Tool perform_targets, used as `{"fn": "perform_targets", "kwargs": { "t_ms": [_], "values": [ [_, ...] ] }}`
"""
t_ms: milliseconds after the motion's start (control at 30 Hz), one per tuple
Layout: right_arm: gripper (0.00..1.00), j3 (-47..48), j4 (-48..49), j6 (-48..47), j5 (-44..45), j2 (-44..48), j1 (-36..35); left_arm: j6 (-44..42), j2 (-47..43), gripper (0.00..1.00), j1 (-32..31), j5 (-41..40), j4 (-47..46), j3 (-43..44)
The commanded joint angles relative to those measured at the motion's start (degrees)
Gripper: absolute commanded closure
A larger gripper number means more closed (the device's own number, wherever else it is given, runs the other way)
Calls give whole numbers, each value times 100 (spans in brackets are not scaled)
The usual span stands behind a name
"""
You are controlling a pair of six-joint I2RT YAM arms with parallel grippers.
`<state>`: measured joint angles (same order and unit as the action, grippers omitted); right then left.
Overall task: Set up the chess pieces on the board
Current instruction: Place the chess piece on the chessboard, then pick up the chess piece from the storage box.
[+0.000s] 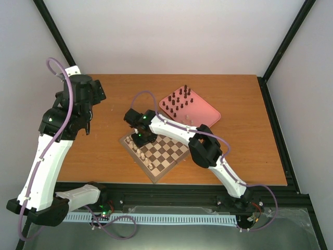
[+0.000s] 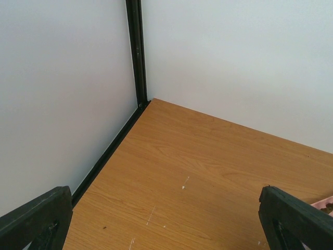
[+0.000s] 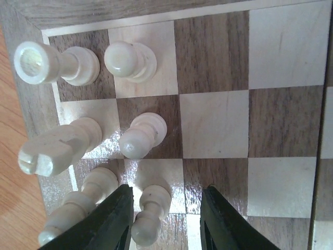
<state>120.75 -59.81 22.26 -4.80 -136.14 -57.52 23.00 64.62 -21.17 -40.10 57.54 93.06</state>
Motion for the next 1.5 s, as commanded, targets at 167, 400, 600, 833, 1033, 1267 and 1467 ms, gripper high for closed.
{"fn": "perform_targets", "kwargs": {
  "t_ms": [167,400,600,833,1033,1267,1467],
  "values": [
    [58,181,-135,-103,219,792,-58,133,-81,0,-36,-12,48,-18],
    [56,-151,-256,-48,644,1490,184,118,-90,0,-36,75,-77,-86],
    [56,-1101,-141,6,1003,2225,1047,49,-8,0,-36,152,-186,-58],
    [57,-2074,29,-153,1164,2396,1996,-14,114,0,-36,212,-283,-62],
    [59,-2581,182,-211,1252,2385,2410,-13,147,0,-34,250,-257,-101],
    [60,-3326,423,-206,1252,2567,2573,-3,147,0,-36,245,-226,-117],
    [61,-3723,643,-216,1116,2614,2690,53,123,0,-36,265,-169,-154]
  ]
}}
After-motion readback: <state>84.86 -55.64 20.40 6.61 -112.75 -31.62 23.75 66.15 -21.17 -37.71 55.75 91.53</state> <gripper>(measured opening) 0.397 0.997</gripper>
